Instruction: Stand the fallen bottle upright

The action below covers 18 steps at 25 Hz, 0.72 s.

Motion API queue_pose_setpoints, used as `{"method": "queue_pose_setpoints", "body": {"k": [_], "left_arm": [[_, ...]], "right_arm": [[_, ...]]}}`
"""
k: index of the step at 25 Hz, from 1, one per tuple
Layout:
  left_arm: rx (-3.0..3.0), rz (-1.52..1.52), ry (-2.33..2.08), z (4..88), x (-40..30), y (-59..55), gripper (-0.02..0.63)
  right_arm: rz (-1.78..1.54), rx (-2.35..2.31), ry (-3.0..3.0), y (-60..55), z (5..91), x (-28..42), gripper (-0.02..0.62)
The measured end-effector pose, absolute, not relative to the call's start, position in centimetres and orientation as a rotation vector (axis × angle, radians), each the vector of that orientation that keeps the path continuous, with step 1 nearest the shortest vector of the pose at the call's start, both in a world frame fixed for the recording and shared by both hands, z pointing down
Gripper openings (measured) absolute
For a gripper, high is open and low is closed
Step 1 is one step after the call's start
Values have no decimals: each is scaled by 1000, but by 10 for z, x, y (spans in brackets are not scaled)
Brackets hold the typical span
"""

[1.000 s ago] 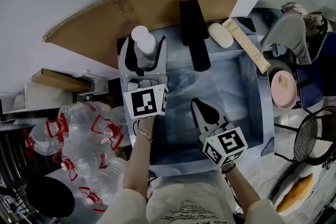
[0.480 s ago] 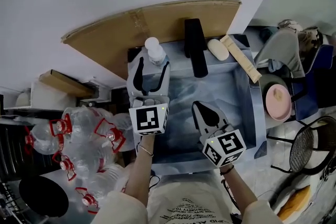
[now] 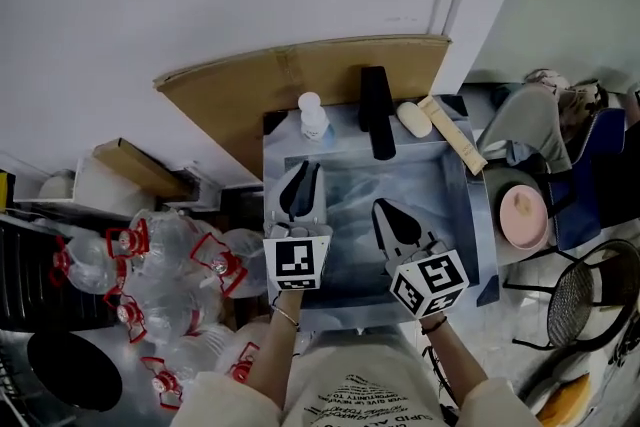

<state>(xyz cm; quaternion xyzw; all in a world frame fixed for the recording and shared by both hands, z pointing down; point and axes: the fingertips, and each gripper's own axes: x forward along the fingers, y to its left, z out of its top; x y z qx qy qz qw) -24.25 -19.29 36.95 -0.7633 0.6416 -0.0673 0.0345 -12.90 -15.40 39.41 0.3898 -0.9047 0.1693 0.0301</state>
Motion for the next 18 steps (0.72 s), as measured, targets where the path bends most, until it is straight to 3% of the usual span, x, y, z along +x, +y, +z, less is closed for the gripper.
{"method": "queue_pose_setpoints", "body": {"k": [18], "left_arm": [[-2505, -229, 1941, 360, -226, -116, 31]], "right_arm": [[397, 1203, -2874, -135, 350, -119, 5]]}}
